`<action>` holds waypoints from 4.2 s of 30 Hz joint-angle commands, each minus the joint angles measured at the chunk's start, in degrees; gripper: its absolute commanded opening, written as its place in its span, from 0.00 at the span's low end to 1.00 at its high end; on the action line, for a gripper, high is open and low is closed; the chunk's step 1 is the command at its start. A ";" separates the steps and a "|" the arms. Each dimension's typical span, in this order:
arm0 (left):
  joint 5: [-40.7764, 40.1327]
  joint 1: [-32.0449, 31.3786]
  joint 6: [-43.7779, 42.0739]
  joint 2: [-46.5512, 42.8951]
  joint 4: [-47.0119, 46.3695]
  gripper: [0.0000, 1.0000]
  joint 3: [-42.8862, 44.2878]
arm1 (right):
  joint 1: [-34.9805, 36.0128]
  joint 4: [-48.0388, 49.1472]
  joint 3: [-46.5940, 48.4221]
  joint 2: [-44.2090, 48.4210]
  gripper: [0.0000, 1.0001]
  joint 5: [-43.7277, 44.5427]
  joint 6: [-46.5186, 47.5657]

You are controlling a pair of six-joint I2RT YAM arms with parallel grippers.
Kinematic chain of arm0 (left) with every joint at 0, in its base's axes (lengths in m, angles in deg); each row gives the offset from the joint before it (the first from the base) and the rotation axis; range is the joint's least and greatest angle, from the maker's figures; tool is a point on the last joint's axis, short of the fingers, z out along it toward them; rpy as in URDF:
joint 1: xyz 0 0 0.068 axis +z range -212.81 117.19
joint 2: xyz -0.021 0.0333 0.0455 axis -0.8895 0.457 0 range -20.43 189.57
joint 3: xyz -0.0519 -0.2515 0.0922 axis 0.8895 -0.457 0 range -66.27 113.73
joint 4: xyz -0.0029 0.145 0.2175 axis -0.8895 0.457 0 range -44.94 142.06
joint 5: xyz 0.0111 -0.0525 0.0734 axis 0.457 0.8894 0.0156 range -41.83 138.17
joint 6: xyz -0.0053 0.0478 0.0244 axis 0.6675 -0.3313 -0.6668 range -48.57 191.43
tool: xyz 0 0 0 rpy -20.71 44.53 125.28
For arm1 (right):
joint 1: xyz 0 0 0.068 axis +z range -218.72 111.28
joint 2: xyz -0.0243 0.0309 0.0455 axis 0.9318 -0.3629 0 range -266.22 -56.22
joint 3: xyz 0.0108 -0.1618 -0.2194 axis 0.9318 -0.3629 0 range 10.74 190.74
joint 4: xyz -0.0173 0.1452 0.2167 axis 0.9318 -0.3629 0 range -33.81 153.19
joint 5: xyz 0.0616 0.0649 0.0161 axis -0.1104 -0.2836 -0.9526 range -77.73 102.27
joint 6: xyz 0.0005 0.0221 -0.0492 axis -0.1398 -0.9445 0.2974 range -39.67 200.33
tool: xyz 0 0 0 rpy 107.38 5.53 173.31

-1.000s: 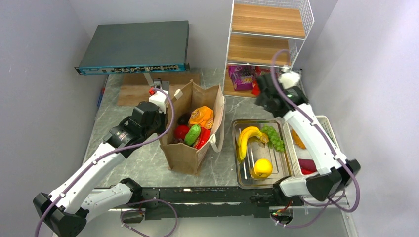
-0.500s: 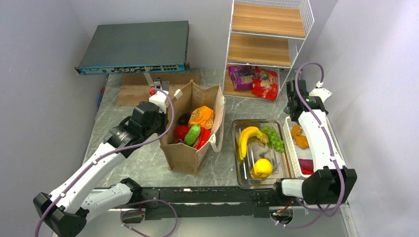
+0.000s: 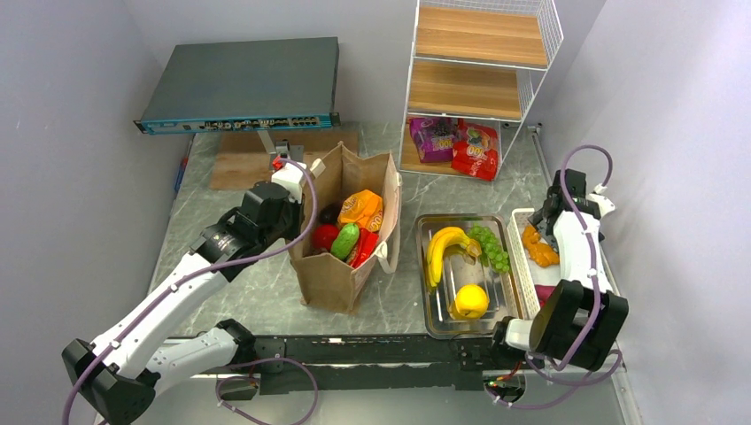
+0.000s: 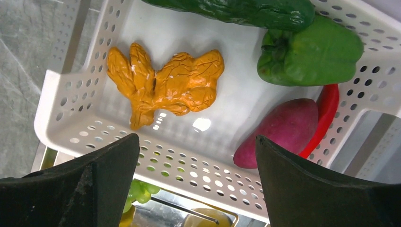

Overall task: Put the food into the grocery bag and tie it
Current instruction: Pick up the fake vegetable from the bin.

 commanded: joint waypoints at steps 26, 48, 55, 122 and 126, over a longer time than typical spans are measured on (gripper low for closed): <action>-2.04 -1.38 -1.34 2.58 -1.89 0.00 1.61 | -11.88 11.14 -5.37 5.54 0.98 10.10 -12.32; -2.29 -1.72 -1.33 3.72 -1.94 0.00 1.68 | -17.42 38.78 -20.09 7.13 0.94 -0.79 -14.58; -1.58 -1.70 -1.40 4.83 -1.77 0.00 2.07 | -17.10 52.38 -28.57 9.07 0.95 0.61 -16.62; -1.11 -1.74 -2.22 8.01 -1.14 0.00 3.14 | -11.29 53.64 -19.49 -6.20 0.14 11.84 -22.37; -1.13 -1.70 -2.21 7.51 -1.15 0.00 3.12 | -11.29 52.24 -19.75 -3.62 0.09 10.59 -21.57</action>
